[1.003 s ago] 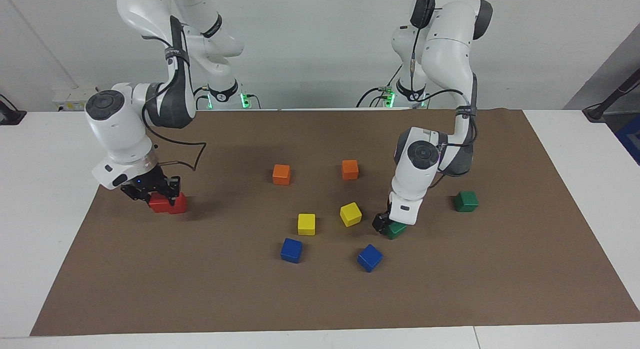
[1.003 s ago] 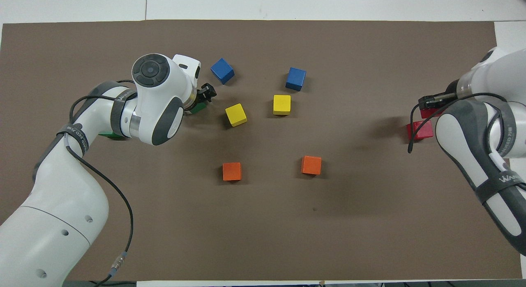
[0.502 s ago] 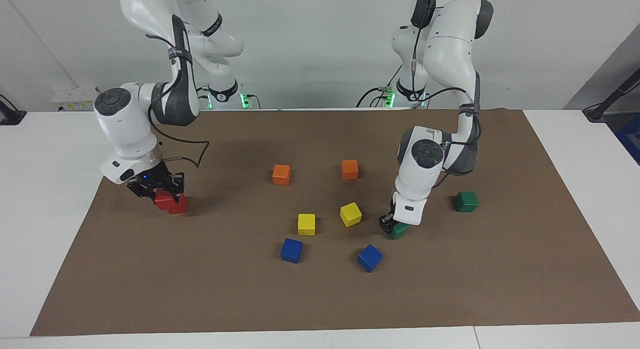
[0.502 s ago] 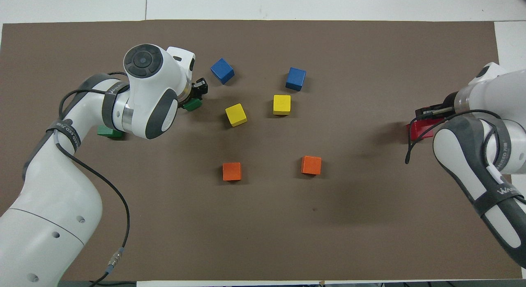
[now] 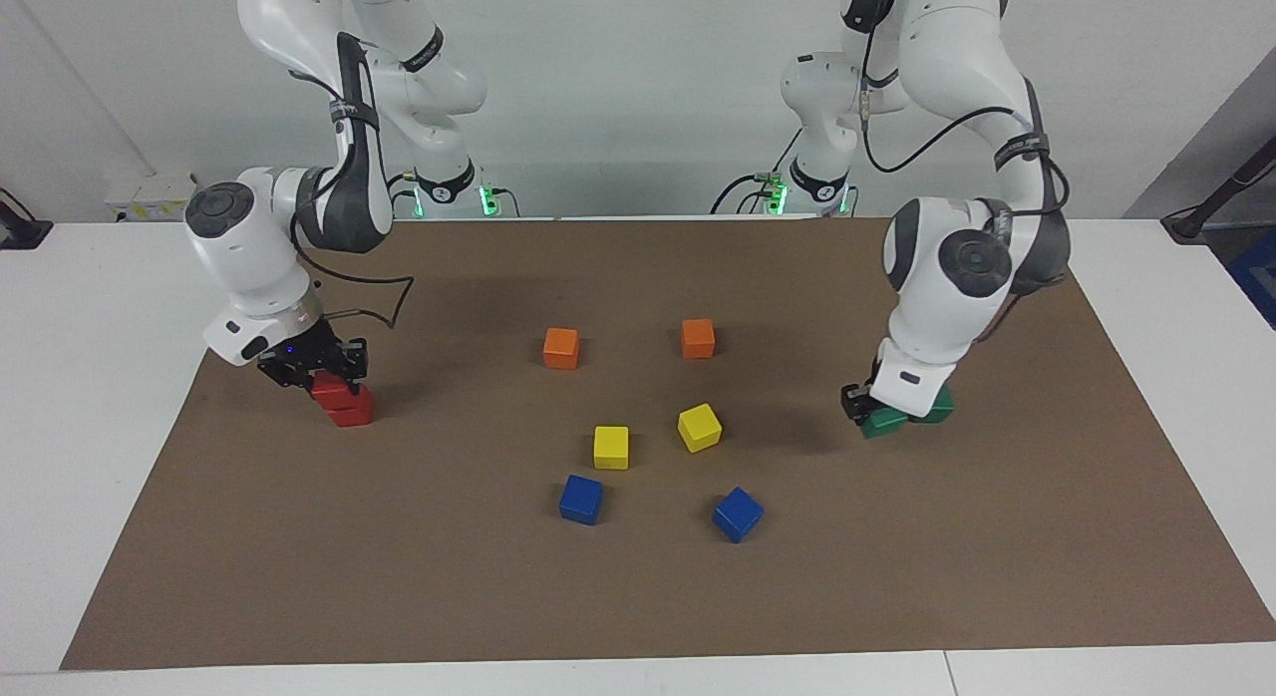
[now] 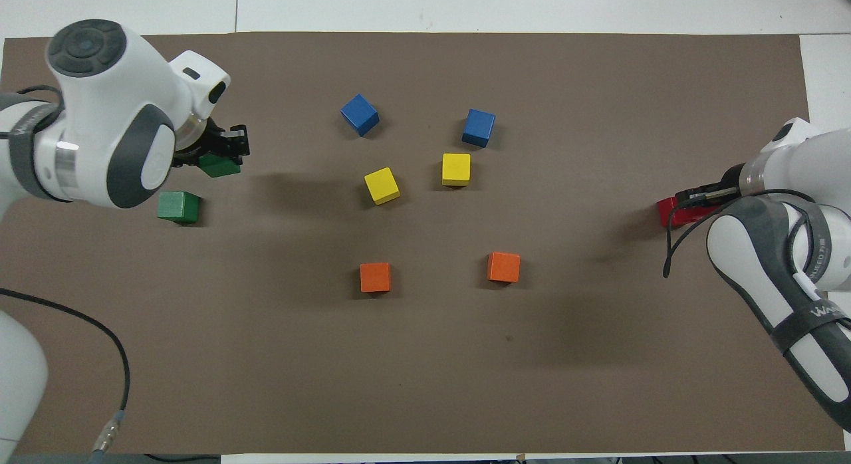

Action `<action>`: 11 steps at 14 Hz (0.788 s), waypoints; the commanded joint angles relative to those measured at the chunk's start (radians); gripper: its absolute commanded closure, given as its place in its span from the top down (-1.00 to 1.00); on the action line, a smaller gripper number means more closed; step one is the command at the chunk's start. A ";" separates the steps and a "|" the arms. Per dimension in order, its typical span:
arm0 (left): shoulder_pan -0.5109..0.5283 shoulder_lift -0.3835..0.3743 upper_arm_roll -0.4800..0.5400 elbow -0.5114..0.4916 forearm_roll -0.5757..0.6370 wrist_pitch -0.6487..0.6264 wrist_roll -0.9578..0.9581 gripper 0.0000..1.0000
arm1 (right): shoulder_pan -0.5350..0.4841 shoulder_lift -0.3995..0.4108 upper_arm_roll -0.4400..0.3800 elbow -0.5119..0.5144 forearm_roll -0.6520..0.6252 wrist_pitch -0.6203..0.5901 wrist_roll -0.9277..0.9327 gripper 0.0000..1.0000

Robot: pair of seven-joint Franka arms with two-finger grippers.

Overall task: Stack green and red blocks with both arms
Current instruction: 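Set the red block on the red block while the left gripper carries green, then lower the green block onto the green block with the left gripper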

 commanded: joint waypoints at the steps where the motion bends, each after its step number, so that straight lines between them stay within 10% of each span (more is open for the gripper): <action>1: 0.048 -0.035 -0.007 -0.055 0.013 -0.014 0.172 -1.00 | -0.020 -0.033 0.012 -0.034 0.022 0.006 -0.038 -1.00; 11: 0.225 -0.150 -0.008 -0.267 -0.124 0.125 0.382 -1.00 | -0.017 -0.005 0.012 -0.037 0.024 0.024 -0.027 -1.00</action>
